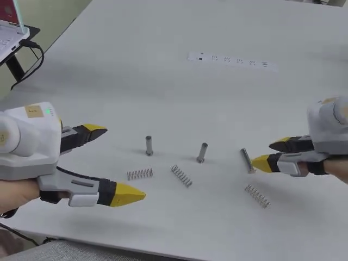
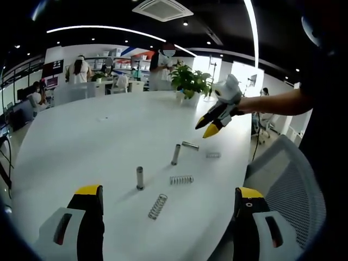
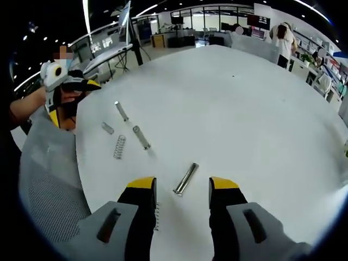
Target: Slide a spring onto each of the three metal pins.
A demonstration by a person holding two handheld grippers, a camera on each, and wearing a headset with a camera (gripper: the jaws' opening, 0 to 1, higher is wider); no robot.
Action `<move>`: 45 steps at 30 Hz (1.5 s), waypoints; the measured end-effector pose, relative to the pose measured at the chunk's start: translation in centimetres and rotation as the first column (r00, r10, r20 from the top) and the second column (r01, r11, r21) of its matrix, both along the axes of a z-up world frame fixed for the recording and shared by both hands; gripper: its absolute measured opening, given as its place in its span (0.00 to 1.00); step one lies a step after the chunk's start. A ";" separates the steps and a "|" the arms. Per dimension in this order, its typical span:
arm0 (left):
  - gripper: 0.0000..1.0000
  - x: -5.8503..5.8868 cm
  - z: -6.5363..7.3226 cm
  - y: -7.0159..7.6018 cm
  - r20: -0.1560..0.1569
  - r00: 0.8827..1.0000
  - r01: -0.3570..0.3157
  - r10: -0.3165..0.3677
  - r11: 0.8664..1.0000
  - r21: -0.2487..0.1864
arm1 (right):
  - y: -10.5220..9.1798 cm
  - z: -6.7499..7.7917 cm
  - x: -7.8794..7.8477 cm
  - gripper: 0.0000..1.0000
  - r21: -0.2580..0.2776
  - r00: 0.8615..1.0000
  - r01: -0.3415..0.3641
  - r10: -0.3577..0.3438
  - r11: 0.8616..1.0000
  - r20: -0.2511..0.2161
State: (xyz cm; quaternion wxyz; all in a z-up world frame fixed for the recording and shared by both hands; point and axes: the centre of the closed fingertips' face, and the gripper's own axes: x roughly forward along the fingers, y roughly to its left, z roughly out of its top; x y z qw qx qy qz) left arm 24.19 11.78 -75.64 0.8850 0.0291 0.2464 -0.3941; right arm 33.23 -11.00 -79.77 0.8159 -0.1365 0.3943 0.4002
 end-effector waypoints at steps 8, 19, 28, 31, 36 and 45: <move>0.98 0.1 -0.3 -0.1 -0.005 1.000 0.001 -0.001 1.000 0.003 | 0.4 -1.0 0.7 0.26 -0.026 0.997 0.036 -0.037 0.999 -0.067; 0.97 0.1 -0.5 -0.1 -0.012 1.000 0.004 -0.004 1.000 0.004 | 1.1 -2.4 1.6 0.20 -0.062 0.990 0.060 -0.067 0.996 -0.124; 0.97 0.1 -0.6 -0.3 -0.013 1.000 0.007 -0.007 1.000 0.001 | 1.8 -3.9 1.9 0.18 -0.110 0.979 0.089 -0.107 0.990 -0.174; 0.98 0.1 -0.6 -0.1 -0.013 1.000 0.003 -0.003 1.000 0.000 | 1.9 -4.3 2.2 0.15 -0.109 0.969 0.121 -0.141 0.987 -0.204; 0.98 0.3 -0.6 0.0 -0.011 1.000 -0.005 0.005 1.000 -0.005 | 1.5 -5.0 2.6 0.13 -0.137 0.964 0.138 -0.165 0.981 -0.208; 0.98 0.3 -0.7 -0.1 -0.015 1.000 0.001 -0.001 1.000 -0.004 | 1.5 -5.5 2.2 0.08 -0.172 0.962 0.130 -0.166 0.976 -0.218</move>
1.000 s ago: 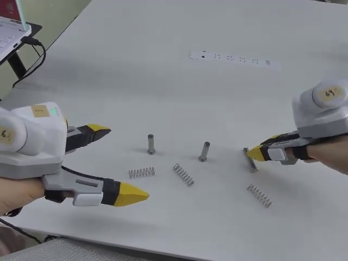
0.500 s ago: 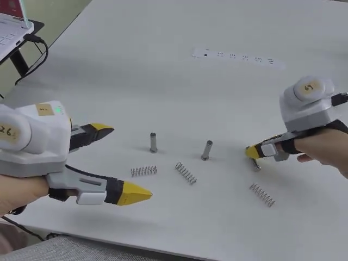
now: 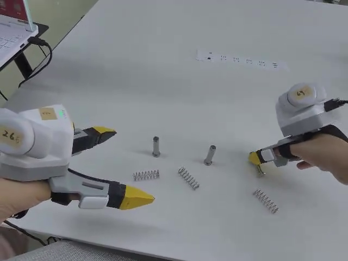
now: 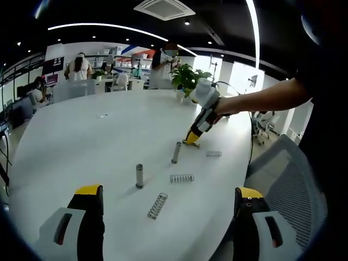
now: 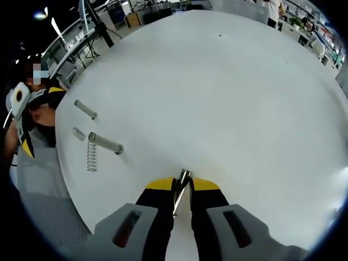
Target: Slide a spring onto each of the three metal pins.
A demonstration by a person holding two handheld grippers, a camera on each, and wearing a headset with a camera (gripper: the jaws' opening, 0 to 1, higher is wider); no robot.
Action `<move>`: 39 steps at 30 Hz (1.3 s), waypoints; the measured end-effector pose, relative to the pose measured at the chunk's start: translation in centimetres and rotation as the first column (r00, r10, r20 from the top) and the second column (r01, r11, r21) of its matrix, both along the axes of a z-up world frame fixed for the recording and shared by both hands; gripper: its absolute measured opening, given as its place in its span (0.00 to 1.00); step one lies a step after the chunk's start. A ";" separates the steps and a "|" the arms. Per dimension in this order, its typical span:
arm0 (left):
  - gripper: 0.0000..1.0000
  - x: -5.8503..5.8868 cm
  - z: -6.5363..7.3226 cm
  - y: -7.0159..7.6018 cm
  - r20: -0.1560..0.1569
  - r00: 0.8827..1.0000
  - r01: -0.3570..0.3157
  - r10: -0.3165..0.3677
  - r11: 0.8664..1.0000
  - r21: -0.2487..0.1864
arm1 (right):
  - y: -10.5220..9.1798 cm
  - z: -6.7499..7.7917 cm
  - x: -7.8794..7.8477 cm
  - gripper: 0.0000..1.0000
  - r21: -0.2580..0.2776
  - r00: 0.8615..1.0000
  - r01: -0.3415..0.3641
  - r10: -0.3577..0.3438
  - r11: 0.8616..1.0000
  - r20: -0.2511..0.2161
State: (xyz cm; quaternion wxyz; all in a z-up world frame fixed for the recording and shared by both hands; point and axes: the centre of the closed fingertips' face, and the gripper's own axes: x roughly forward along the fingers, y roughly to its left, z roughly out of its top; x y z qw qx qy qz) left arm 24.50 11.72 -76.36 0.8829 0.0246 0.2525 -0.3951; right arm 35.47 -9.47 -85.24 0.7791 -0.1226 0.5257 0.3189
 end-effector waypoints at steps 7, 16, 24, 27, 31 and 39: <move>0.97 0.2 0.0 0.4 -0.002 1.000 -0.003 0.003 1.000 0.006 | -0.2 0.1 0.0 0.06 -0.017 0.999 0.034 -0.034 0.999 -0.010; 0.97 0.1 0.1 0.4 0.000 1.000 -0.004 0.004 1.000 0.006 | -0.5 0.7 -1.0 0.05 0.010 0.996 0.084 -0.083 0.996 -0.012; 0.97 -0.1 0.0 0.3 -0.001 1.000 0.000 0.000 1.000 0.009 | -1.0 1.4 -0.8 0.05 0.048 0.995 0.101 -0.101 0.994 0.001; 0.97 -0.1 0.0 0.2 -0.001 1.000 0.001 -0.001 1.000 0.008 | -1.4 1.8 -0.7 0.05 0.067 0.994 0.111 -0.112 0.992 0.006; 0.97 -0.2 0.0 0.1 -0.001 1.000 0.004 -0.004 1.000 0.008 | -2.1 2.3 -0.6 0.05 0.075 0.993 0.112 -0.115 0.991 0.030; 0.96 -0.5 -0.1 -0.3 -0.001 1.000 0.018 -0.018 1.000 0.013 | -3.0 2.8 -0.4 0.05 0.117 0.987 0.140 -0.149 0.983 0.067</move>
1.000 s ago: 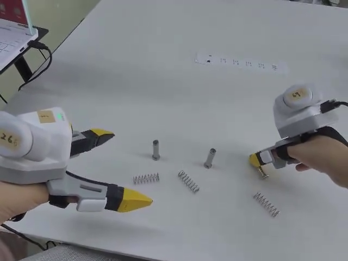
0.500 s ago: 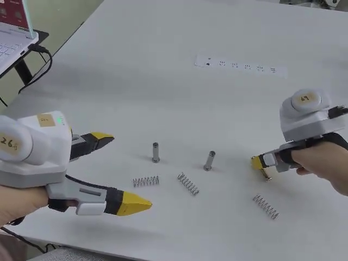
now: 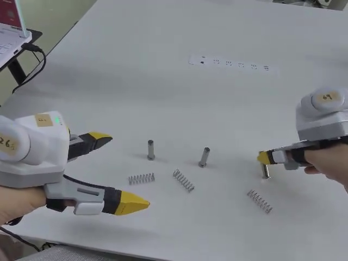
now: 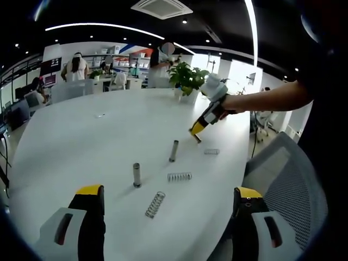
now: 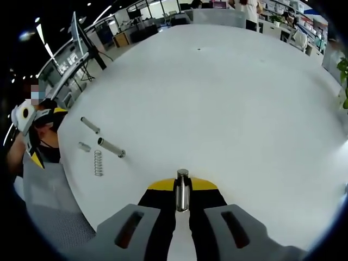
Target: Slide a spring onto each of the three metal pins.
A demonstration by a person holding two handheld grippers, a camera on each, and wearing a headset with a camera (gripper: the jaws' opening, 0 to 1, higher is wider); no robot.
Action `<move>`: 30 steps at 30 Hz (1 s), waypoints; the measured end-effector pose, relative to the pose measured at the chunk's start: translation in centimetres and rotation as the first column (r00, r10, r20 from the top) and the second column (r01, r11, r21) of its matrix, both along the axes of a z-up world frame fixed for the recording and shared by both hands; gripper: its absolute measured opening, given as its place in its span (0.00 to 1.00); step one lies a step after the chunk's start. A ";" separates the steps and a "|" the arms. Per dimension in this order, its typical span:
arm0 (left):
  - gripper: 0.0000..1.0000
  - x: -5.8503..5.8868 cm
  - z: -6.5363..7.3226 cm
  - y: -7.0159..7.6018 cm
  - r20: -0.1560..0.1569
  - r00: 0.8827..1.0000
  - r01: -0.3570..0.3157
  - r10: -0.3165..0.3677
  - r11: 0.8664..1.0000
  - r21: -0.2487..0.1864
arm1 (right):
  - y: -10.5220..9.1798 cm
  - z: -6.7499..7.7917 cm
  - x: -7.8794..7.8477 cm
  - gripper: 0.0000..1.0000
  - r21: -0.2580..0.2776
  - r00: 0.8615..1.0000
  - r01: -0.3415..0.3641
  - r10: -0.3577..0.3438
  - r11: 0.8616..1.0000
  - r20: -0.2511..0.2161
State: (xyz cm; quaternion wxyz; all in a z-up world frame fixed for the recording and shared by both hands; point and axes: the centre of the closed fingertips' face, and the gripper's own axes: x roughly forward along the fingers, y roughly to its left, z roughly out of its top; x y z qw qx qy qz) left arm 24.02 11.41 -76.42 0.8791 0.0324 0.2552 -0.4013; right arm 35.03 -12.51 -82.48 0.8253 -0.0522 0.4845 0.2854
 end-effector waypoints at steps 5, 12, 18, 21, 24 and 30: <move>0.96 0.1 0.1 0.1 0.005 1.000 -0.002 0.002 1.000 0.001 | -0.4 0.3 0.2 0.05 0.015 0.999 0.020 -0.020 1.000 0.033; 0.96 0.2 0.3 0.0 0.011 1.000 0.001 -0.001 1.000 0.000 | -0.7 0.8 0.5 0.05 0.026 0.995 0.036 -0.038 0.999 0.088; 0.96 0.1 0.3 -0.2 0.011 1.000 0.003 -0.003 1.000 -0.004 | -0.6 1.0 0.5 0.05 0.033 0.994 0.036 -0.040 0.999 0.104; 0.96 0.1 0.3 0.0 0.011 1.000 -0.001 0.001 1.000 -0.001 | -0.6 1.1 0.2 0.05 0.035 0.992 0.030 -0.034 0.999 0.118; 0.96 0.1 0.3 0.0 0.012 1.000 -0.002 0.002 1.000 -0.002 | -0.6 1.1 -0.1 0.05 0.039 0.991 0.020 -0.025 0.999 0.129; 0.95 0.2 0.4 -0.1 0.021 1.000 -0.005 0.005 1.000 -0.007 | -0.5 1.1 -0.6 0.05 0.033 0.985 -0.013 0.007 0.999 0.171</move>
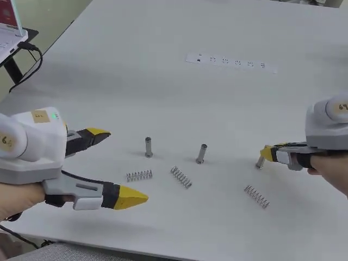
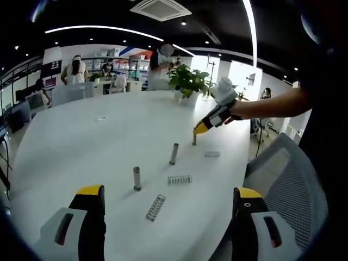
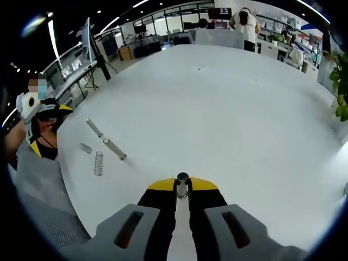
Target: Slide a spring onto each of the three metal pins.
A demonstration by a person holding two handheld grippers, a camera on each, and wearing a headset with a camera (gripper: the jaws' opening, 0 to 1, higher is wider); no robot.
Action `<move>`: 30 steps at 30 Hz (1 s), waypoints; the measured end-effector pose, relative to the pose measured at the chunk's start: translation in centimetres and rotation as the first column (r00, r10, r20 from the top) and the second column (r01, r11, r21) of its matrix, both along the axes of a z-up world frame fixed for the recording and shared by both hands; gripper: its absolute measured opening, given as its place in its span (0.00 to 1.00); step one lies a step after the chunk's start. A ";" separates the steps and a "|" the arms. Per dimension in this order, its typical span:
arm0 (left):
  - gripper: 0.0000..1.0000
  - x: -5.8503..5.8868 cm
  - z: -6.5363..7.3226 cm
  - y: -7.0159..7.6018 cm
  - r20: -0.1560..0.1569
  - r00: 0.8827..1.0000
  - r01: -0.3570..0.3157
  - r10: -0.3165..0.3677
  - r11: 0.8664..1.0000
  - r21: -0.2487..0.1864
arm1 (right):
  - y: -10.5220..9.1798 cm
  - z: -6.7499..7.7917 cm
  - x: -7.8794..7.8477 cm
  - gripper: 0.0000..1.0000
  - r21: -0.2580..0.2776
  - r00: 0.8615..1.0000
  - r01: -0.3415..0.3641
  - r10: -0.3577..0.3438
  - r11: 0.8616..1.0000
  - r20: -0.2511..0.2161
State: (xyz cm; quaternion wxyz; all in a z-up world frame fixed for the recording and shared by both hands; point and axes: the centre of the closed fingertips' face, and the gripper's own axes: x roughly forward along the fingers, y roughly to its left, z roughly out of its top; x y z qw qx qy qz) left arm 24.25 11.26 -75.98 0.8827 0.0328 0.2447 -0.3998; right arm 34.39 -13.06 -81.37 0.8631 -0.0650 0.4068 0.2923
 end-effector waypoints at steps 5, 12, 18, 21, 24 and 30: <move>0.95 -0.1 0.0 -0.2 0.000 1.000 0.009 -0.009 1.000 0.001 | 0.0 0.1 -0.2 0.05 -0.026 0.999 -0.029 0.030 0.999 0.045; 0.95 -0.3 -0.2 -0.2 -0.002 1.000 0.008 -0.008 1.000 0.002 | 0.0 0.1 -0.8 0.05 -0.037 0.995 -0.067 0.070 0.997 0.070; 0.95 -0.4 -0.2 -0.4 -0.006 1.000 0.013 -0.013 1.000 0.000 | -0.1 0.1 -0.9 0.06 -0.036 0.995 -0.074 0.077 0.997 0.062; 0.95 -0.4 0.0 -0.4 -0.001 1.000 0.013 -0.013 1.000 -0.003 | 0.1 0.1 -0.9 0.07 -0.027 0.995 -0.077 0.079 0.997 0.055; 0.95 -0.4 -0.1 -0.4 -0.002 1.000 0.012 -0.012 1.000 -0.001 | 0.2 0.3 -0.8 0.11 -0.029 0.995 -0.080 0.082 0.996 0.063; 0.95 -0.7 -0.1 -0.4 -0.009 1.000 0.015 -0.015 1.000 0.001 | 0.4 0.2 -0.9 0.14 -0.030 0.994 -0.096 0.098 0.995 0.055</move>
